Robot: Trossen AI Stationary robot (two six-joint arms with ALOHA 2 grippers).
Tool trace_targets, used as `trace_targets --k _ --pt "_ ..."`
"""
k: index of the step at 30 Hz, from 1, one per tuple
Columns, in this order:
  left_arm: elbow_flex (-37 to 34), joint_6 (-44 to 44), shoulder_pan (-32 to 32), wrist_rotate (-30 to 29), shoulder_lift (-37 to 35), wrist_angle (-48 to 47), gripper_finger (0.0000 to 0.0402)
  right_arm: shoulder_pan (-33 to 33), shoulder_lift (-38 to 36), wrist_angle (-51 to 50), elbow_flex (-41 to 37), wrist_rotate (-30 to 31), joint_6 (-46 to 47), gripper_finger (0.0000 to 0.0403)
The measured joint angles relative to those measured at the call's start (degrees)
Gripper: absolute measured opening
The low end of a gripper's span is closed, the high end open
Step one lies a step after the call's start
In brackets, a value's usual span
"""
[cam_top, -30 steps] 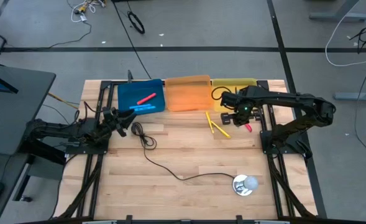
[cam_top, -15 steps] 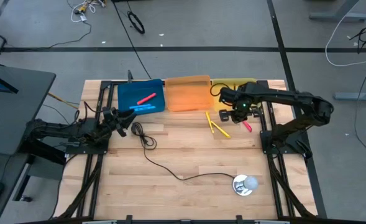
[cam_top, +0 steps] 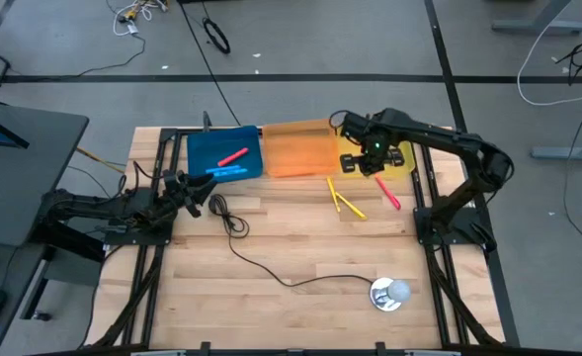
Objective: Pick & Place Markers
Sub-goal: Put the small green pen into the yellow bin
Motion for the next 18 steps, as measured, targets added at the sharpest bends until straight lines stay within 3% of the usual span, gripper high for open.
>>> trace_targets --k 18 --pt "0.0 0.0 0.0 -0.2 0.0 0.0 0.0200 -11.9 11.0 -1.6 13.3 1.8 -9.0 0.0013"
